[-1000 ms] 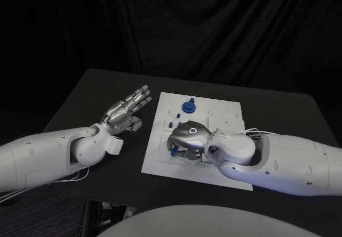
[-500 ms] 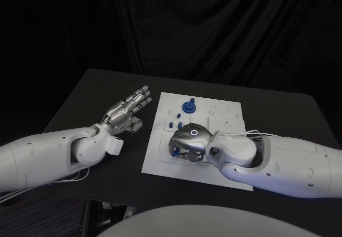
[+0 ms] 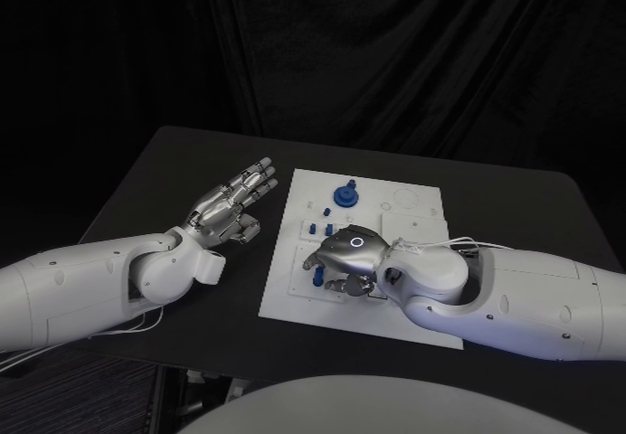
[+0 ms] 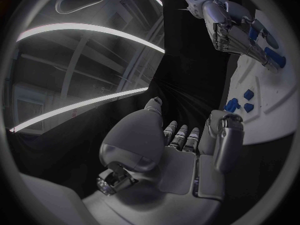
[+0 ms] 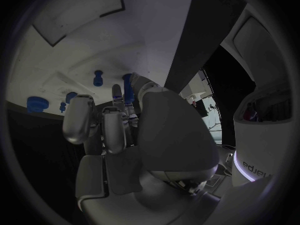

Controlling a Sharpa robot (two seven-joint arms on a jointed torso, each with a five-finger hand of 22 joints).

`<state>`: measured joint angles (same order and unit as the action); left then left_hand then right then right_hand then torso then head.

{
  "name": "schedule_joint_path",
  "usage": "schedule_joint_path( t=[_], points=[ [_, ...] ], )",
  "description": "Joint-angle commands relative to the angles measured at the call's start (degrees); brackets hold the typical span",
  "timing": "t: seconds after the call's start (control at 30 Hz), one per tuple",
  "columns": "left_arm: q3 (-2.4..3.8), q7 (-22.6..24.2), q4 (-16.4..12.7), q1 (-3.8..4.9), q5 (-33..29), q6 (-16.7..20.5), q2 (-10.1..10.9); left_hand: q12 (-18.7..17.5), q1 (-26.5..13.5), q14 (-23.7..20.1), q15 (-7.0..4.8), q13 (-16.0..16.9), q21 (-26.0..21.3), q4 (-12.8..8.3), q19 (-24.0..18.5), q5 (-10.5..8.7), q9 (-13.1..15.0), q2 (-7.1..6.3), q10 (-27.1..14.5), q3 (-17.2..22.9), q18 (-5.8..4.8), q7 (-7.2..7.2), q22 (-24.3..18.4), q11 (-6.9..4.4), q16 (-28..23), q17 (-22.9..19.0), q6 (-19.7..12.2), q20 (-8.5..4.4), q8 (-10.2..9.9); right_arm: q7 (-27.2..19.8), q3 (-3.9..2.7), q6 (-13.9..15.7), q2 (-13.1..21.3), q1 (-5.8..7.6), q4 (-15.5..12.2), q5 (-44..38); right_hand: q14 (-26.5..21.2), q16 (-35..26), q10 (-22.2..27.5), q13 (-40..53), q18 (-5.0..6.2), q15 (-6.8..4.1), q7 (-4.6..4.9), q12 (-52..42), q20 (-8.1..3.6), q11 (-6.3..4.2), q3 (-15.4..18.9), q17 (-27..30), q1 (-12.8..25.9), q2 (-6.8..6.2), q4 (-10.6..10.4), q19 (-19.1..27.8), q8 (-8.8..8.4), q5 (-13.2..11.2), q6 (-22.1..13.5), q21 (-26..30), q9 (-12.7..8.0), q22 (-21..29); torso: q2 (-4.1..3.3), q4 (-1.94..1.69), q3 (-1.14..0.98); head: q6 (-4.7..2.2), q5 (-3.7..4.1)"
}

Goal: Assemble the parts on the task board

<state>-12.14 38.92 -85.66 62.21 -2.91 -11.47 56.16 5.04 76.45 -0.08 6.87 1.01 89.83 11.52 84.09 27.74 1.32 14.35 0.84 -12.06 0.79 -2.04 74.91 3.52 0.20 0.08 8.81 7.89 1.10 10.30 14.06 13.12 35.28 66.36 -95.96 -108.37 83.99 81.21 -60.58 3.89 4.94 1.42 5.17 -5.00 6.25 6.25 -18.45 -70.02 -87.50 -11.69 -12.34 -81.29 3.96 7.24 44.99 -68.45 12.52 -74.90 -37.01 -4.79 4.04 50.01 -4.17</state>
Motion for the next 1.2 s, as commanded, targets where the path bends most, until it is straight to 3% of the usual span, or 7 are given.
schedule_joint_path(
  t=[0.03,0.2,0.47,0.73,0.9,1.03,1.2],
  points=[
    [0.05,0.8,-0.1,-0.08,-0.2,-0.7,-0.1,0.2,0.5,0.1,0.32,0.1,0.2,-0.3,5.9,0.20,0.1,-0.16,0.0,-0.1,-0.79,0.20,15.1,0.22,-0.2,-0.1,0.0,0.44,0.3,1.4,-0.01,-0.6,-0.1,-0.16,0.4,0.0,0.2,-0.5,5.0,0.0,-0.19,1.03,-1.68,1.0,1.54,1.25,4.3,1.1,0.0,-0.02,-0.7,0.5,-0.74,-0.4,-11.2,1.5,-3.7,-8.4,0.01,-0.05,0.03,-0.01,0.03],
    [0.05,0.8,-0.1,-0.09,-0.2,-0.6,-0.1,0.2,0.3,0.1,0.30,0.1,0.2,-0.2,5.9,-0.01,0.1,-0.26,0.0,-0.2,-0.79,0.15,15.1,0.20,-0.2,-0.1,0.1,0.59,0.3,0.7,-0.01,2.0,0.6,-0.15,0.2,0.4,-1.0,-1.6,11.7,-0.1,0.57,0.82,-4.48,0.8,1.88,1.85,10.7,3.3,-2.0,-2.09,-4.6,1.9,-1.67,-0.4,-24.0,4.5,-7.8,-7.6,0.01,-0.02,0.08,-0.01,-0.17],
    [0.05,0.8,-0.3,-0.09,-0.2,-0.4,0.1,0.2,0.3,0.1,0.28,0.1,0.2,-0.2,5.9,0.01,0.1,-0.27,0.0,-0.2,-0.79,0.15,15.1,0.22,-0.2,-0.1,0.1,0.63,0.3,0.2,-0.13,6.5,5.0,0.88,-2.8,1.4,-1.1,-1.6,13.0,-0.1,0.65,0.58,-4.56,0.6,1.72,1.96,10.8,3.5,-1.9,-2.05,-4.6,2.1,-1.46,-0.5,-23.5,4.9,-7.9,-7.5,0.03,0.00,0.06,-0.01,-0.21],
    [0.05,0.8,-0.5,-0.10,-0.2,-0.1,0.4,0.3,0.3,0.1,0.26,0.1,0.2,-0.3,5.9,0.08,0.1,-0.28,0.0,-0.2,-0.79,0.15,15.1,0.22,-0.2,-0.1,0.1,0.69,0.3,0.5,-0.20,12.3,14.8,6.80,-9.2,8.7,-0.9,-1.2,11.9,0.5,0.42,0.82,-2.25,-3.4,1.73,1.46,8.8,2.9,-2.1,0.13,-4.3,1.6,0.84,-0.3,-12.8,4.2,-6.5,-7.8,0.20,-0.03,0.00,-0.01,0.73],
    [0.05,0.8,-0.7,-0.10,-0.2,0.3,0.6,0.4,0.3,0.1,0.26,0.1,0.2,-0.3,5.9,0.13,0.1,-0.29,0.1,-0.2,-0.79,0.16,15.1,0.24,-0.2,-0.1,0.2,0.72,0.4,1.6,-0.03,13.3,21.5,9.65,-12.7,14.6,-0.4,-0.8,0.0,3.8,0.29,-1.07,3.06,-13.1,0.55,-1.41,6.2,2.3,-3.5,3.01,-3.4,0.8,6.33,2.7,5.1,3.1,-3.4,-8.2,0.15,0.09,0.05,-0.01,1.94],
    [0.05,0.8,-0.8,-0.10,-0.2,0.5,0.7,0.4,0.3,0.1,0.24,0.1,0.2,-0.3,5.9,0.18,0.1,-0.33,0.1,-0.2,-0.79,0.17,15.1,0.29,-0.2,-0.1,0.3,0.76,0.4,3.7,0.11,11.2,26.3,10.33,-14.0,20.2,-2.6,-5.0,-4.3,15.8,1.24,-3.87,0.27,-30.9,-2.59,-4.55,5.6,8.6,-5.1,3.79,-0.4,3.0,12.94,3.8,13.3,8.5,0.5,-6.5,0.10,0.16,0.10,-0.01,3.24],
    [0.05,0.8,-1.0,-0.10,-0.2,0.7,0.6,0.5,0.3,0.1,0.22,0.1,0.2,-0.4,5.9,0.24,0.1,-0.37,0.1,-0.2,-0.79,0.24,15.1,0.40,-0.2,-0.1,0.4,0.83,0.4,7.9,0.20,8.3,31.0,8.04,-14.3,24.7,-0.6,-3.4,-16.5,70.7,0.73,-4.66,-0.50,-77.9,-3.07,-5.64,1.2,4.1,-2.5,3.74,-0.6,1.7,21.32,1.4,11.2,7.6,6.9,-7.1,0.03,0.12,0.23,-0.01,4.97]
  ],
)
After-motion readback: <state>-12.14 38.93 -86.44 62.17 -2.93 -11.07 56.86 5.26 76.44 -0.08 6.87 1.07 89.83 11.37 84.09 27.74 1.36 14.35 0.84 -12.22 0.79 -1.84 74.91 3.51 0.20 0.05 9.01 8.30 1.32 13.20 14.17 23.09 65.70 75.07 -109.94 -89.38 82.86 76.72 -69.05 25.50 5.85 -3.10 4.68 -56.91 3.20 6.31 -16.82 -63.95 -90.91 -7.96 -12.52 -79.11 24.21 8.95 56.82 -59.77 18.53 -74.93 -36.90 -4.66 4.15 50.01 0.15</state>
